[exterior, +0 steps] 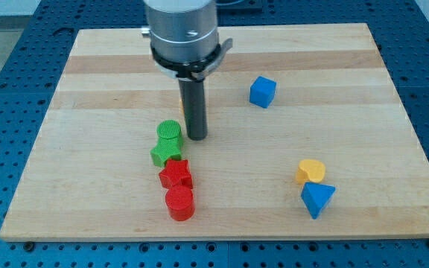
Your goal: Slide the yellow heart a bit down
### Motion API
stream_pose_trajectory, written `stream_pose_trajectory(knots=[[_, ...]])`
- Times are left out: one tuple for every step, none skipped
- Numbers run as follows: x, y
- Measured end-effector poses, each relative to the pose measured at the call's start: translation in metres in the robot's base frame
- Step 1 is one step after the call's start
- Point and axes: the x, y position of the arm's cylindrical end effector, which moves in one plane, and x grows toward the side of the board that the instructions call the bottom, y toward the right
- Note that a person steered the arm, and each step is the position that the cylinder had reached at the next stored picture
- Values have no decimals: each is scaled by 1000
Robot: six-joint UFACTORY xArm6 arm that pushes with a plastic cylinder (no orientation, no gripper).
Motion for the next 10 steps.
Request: stream_pose_trajectory(knots=[[15,27],[43,46],[59,60],[83,76],[99,116],[120,143],[123,148],[105,145],[82,144],[72,144]])
